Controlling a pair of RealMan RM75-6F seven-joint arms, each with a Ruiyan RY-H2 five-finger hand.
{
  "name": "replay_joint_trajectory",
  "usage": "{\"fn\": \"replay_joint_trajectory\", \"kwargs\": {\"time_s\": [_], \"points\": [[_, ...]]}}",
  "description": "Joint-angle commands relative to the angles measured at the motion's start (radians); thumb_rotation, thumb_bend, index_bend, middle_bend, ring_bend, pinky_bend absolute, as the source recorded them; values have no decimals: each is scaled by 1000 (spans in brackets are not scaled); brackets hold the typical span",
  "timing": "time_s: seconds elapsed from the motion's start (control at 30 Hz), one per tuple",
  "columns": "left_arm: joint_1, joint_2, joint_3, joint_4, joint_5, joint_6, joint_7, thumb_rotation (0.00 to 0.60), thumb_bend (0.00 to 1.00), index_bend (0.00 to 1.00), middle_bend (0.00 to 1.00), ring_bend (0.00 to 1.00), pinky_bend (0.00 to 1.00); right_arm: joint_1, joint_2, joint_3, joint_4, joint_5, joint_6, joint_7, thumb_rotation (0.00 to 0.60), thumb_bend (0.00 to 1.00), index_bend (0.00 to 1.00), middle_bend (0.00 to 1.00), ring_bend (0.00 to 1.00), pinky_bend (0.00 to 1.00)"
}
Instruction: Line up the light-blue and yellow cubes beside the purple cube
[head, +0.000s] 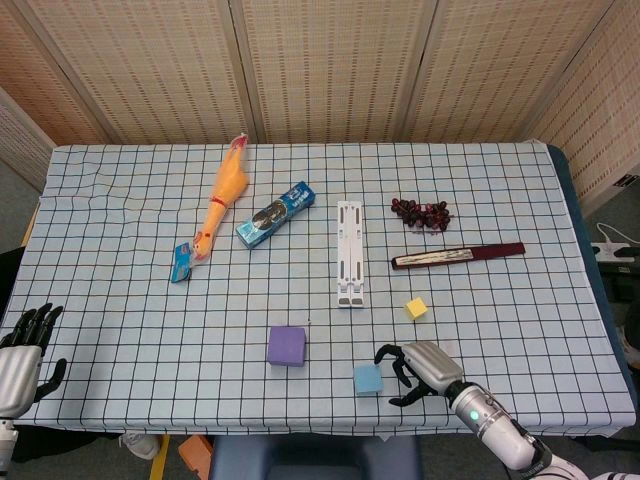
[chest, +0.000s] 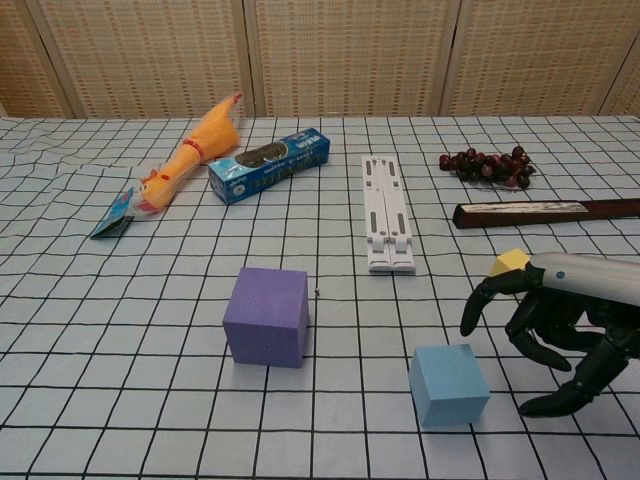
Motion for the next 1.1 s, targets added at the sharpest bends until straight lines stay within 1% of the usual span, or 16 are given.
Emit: {"fn": "replay_joint_trajectory", "kwargs": {"time_s": [0.03, 0.27, 0.53, 0.9, 1.03, 1.1], "points": [[0, 3, -3, -2, -5, -2, -4, 600, 444, 0, 0, 25, 284, -3, -5, 0, 5, 1, 9, -5, 600, 0, 376, 794, 939, 890], [14, 12, -14, -4, -14, 22, -35, 600, 445, 0, 0, 25, 286, -4, -19, -5, 22, 5, 10, 9, 600, 0, 395, 804, 947, 905], [19, 17, -10, -6, 2, 30, -43, 600, 444, 0, 0, 25, 286, 3, -44, -15, 52, 11, -18, 32, 600, 0, 425, 813, 959, 919], [25, 18, -8, -9, 18, 41, -44, 600, 443, 0, 0, 25, 286, 3, -77, -10, 81, 17, -6, 34, 600, 0, 461, 827, 973, 938], [26, 19, -8, -10, 19, 41, -45, 600, 444, 0, 0, 26, 286, 3, -86, -8, 90, 21, -2, 28, 600, 0, 464, 829, 974, 941], [26, 20, -7, -11, 20, 40, -44, 600, 444, 0, 0, 25, 286, 3, -90, -7, 94, 22, 1, 25, 600, 0, 449, 829, 974, 941]]}}
